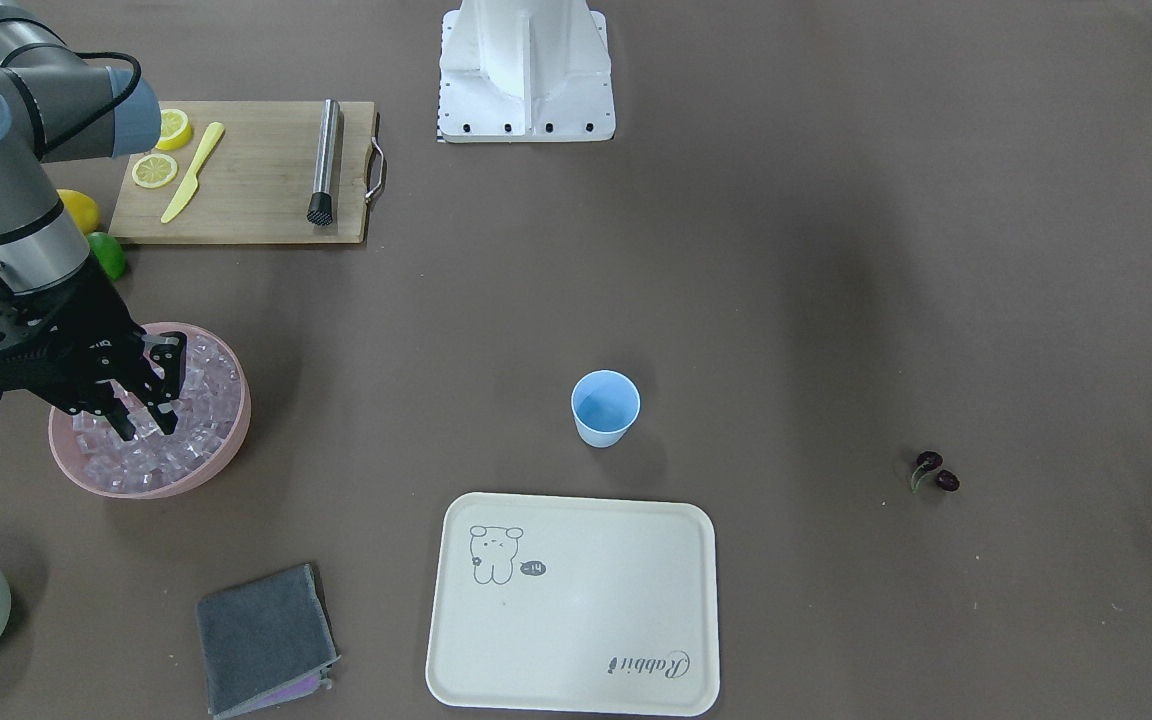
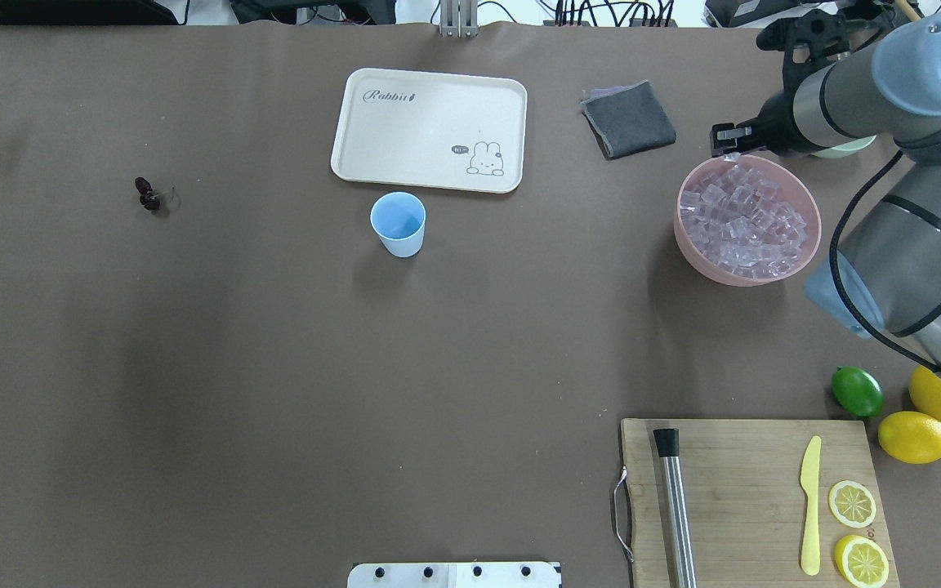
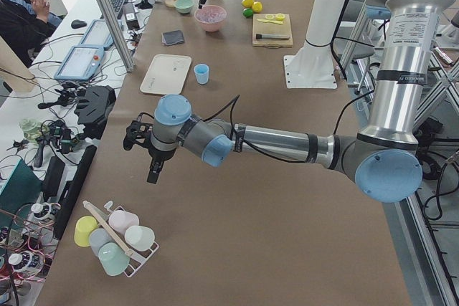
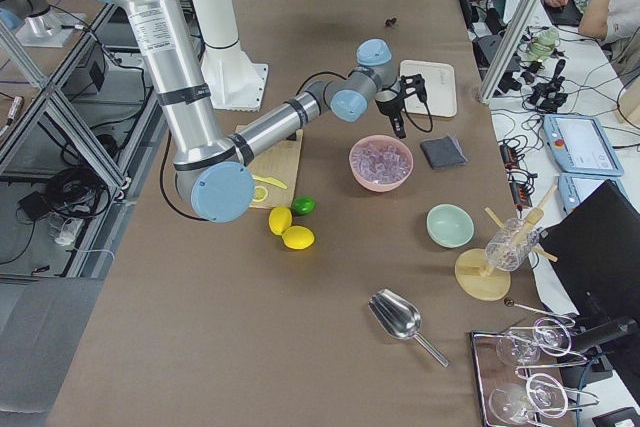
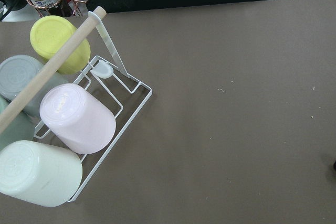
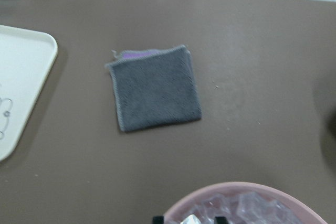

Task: Put ice and cherries in cup
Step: 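Carry the ice cube with the right gripper to the blue cup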

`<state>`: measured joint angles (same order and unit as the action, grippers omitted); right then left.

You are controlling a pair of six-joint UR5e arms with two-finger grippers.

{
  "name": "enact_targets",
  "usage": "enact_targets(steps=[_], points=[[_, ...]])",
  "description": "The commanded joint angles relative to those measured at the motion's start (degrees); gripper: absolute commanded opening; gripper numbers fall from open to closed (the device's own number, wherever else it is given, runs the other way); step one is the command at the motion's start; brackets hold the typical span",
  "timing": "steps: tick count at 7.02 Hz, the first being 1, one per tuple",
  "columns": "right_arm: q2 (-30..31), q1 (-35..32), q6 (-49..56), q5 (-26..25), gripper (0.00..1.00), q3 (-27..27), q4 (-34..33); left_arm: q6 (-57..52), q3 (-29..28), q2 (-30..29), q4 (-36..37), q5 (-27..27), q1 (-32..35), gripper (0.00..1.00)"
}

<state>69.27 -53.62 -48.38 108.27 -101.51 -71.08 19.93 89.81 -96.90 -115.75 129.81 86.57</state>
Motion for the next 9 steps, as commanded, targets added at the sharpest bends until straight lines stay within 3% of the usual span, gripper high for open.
enact_targets(steps=[1, 3, 7, 9], points=[[-10.1, 1.5, -0.4, -1.3, 0.0, 0.3, -7.2, 0.0, 0.1, -0.3, 0.0, 0.0, 0.0, 0.98], [-16.9, 7.0, -2.3, -7.2, 0.0, 1.2, -11.1, 0.0, 0.2, -0.2, -0.1, 0.1, 0.0, 0.98], [-22.8, 15.9, -4.4, -13.2, 0.0, 4.7, -10.1, 0.0, 0.3, -0.4, -1.1, 0.0, 0.0, 0.98], [-27.0, 17.2, -4.4, -14.2, 0.0, 12.8, -3.6, 0.1, 0.3, -0.1, -2.1, 0.1, 0.0, 0.98]])
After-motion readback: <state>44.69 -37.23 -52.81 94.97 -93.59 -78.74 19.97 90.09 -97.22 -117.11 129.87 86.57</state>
